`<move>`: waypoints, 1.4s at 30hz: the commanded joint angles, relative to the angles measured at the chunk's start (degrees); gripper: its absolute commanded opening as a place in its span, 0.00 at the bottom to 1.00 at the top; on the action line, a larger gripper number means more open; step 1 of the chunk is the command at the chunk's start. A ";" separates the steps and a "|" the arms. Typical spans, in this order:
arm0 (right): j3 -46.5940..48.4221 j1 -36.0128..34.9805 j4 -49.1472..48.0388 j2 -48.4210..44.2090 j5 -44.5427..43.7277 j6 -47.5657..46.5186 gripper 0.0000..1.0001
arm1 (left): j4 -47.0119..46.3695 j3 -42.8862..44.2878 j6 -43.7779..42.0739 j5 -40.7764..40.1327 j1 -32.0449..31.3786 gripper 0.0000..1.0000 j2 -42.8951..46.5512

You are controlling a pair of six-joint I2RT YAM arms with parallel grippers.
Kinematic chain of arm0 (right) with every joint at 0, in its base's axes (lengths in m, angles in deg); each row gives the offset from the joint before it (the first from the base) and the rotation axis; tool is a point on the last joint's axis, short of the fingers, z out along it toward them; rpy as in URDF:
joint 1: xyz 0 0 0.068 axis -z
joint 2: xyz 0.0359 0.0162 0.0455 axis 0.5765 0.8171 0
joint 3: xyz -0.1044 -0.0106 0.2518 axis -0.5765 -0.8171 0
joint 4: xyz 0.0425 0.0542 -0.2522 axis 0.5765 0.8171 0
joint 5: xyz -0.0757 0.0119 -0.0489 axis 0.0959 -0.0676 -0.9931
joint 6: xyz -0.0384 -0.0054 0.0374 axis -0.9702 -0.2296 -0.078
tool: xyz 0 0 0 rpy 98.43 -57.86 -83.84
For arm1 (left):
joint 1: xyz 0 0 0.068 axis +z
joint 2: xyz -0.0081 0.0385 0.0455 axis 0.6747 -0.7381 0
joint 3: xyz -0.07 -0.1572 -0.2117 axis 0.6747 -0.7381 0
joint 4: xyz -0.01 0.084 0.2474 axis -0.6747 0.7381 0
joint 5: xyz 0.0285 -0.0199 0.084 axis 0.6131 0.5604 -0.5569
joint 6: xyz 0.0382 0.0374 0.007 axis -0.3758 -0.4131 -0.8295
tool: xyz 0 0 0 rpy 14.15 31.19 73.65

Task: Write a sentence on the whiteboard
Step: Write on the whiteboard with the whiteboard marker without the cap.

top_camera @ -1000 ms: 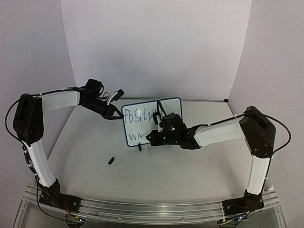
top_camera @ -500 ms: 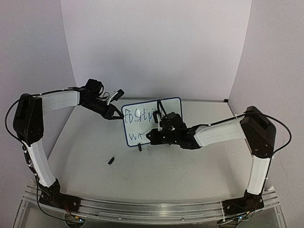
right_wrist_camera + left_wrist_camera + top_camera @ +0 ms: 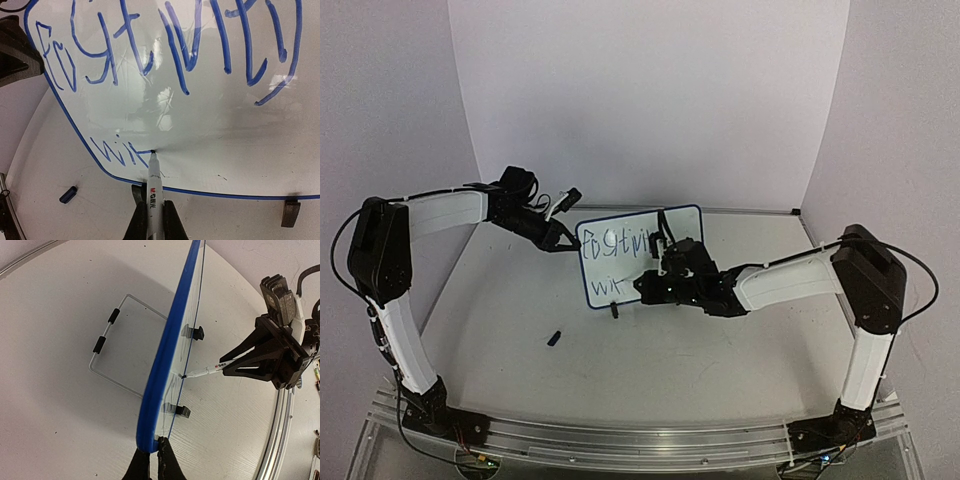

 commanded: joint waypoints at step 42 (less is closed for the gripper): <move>-5.48 4.85 -8.65 -3.25 7.66 5.10 0.00 | 0.97 1.45 -2.29 -1.92 -0.32 0.00 1.35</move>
